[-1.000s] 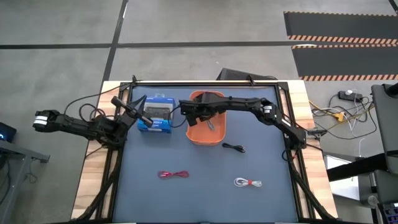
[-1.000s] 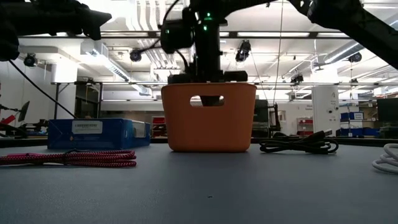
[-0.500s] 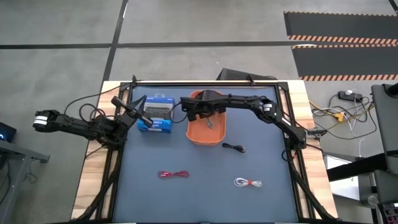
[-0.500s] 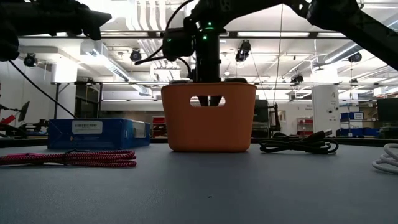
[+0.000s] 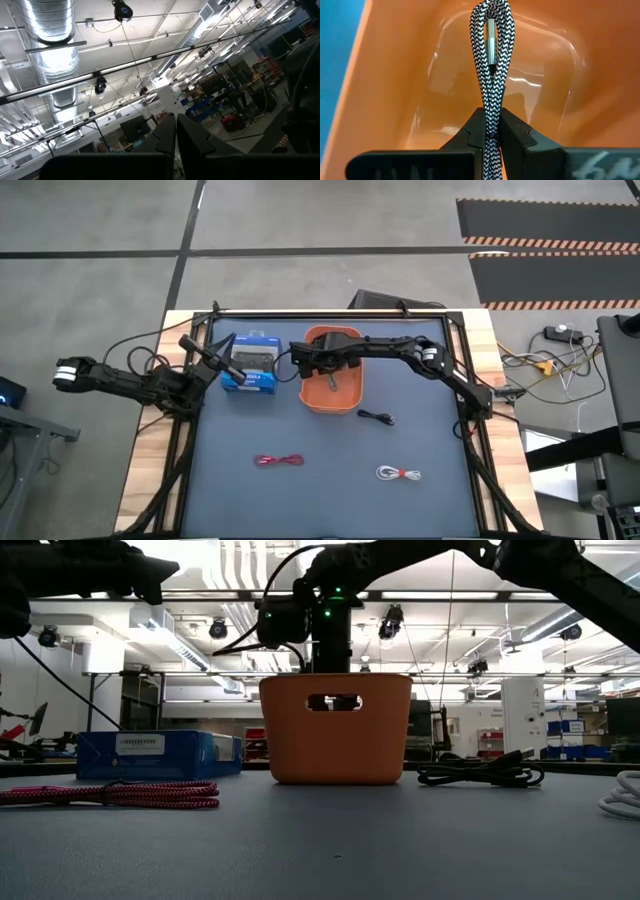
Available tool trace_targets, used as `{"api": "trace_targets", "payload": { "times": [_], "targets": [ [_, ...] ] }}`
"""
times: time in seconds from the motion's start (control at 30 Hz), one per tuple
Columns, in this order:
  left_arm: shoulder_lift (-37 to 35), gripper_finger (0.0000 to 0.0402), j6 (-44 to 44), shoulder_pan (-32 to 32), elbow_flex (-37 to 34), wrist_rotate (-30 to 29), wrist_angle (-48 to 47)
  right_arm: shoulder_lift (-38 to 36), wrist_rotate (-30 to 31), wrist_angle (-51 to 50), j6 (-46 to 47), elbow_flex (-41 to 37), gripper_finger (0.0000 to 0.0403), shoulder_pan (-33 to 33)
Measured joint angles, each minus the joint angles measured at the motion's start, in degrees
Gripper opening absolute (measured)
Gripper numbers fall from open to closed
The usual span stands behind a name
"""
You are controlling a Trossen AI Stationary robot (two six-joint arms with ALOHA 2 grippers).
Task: Pick and place USB-C Cables
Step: Put the white patterned charger cable into the orange bin
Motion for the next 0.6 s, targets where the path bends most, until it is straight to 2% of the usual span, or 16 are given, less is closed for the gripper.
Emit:
{"api": "trace_targets", "payload": {
  "times": [0.2,0.4,0.6],
  "targets": [
    [0.0,0.0002,0.0,0.0,0.0,0.0,0.0,0.0,-0.7,2.2,-1.4,-1.2,0.0023,0.0],
    [0.0,0.0002,0.0,0.0,0.0,0.0,0.0,0.0,-3.3,3.4,-7.6,-0.3,0.0023,-0.2],
    [0.0,0.0002,0.1,0.0,0.0,0.0,0.0,0.0,-8.7,2.3,-16.2,1.3,0.0023,-2.0]
  ]
}}
